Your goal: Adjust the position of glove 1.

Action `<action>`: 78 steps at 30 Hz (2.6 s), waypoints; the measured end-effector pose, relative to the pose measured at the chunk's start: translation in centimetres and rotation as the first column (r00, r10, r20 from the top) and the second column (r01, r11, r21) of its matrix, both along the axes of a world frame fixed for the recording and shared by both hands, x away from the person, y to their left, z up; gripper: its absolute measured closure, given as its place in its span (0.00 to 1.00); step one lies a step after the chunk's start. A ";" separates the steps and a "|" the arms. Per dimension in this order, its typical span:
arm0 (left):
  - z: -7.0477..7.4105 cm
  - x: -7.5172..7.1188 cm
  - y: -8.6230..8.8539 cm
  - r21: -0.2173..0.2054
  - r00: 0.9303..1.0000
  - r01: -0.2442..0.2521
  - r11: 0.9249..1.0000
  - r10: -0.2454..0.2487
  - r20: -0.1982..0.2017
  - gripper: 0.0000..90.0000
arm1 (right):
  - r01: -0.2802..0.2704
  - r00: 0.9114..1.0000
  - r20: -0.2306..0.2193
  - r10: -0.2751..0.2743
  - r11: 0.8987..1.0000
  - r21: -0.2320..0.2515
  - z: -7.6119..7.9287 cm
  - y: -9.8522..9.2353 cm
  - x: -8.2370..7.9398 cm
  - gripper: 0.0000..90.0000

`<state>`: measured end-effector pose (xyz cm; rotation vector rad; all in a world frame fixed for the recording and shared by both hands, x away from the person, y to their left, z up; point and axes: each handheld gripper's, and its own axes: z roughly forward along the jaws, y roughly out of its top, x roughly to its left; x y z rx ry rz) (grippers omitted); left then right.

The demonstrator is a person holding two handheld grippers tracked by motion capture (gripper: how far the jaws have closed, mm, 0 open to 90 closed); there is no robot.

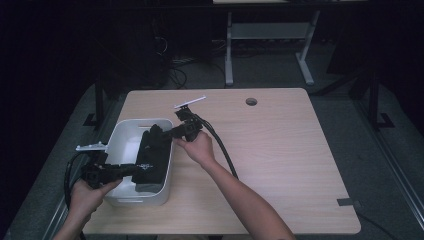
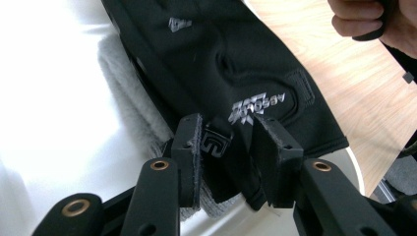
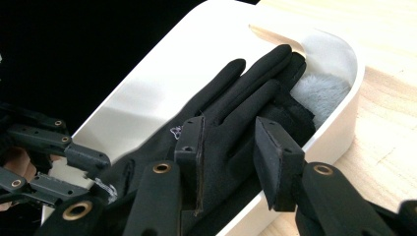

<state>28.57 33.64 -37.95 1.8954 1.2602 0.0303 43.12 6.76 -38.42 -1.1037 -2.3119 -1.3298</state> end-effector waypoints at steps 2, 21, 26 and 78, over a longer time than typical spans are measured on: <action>0.1 0.1 0.1 0.004 1.000 -0.001 1.000 0.001 0.004 0.71 | 0.000 1.000 -0.001 0.000 1.000 0.001 0.1 -0.1 0.0 0.72; 1.6 0.4 -0.1 -0.022 0.999 0.006 1.000 -0.005 0.039 0.72 | 0.007 1.000 0.005 -0.008 0.999 0.048 1.2 -1.7 0.1 0.66; 2.0 0.7 -0.4 -0.033 0.999 0.021 0.999 -0.019 0.046 0.71 | 0.001 1.000 0.004 -0.002 0.998 0.061 1.5 -2.1 0.1 0.63; 4.0 1.9 -6.0 -0.054 0.989 0.133 0.990 -0.130 0.069 0.61 | 0.078 0.997 -0.004 -0.078 0.990 0.122 2.7 -9.4 -0.6 0.50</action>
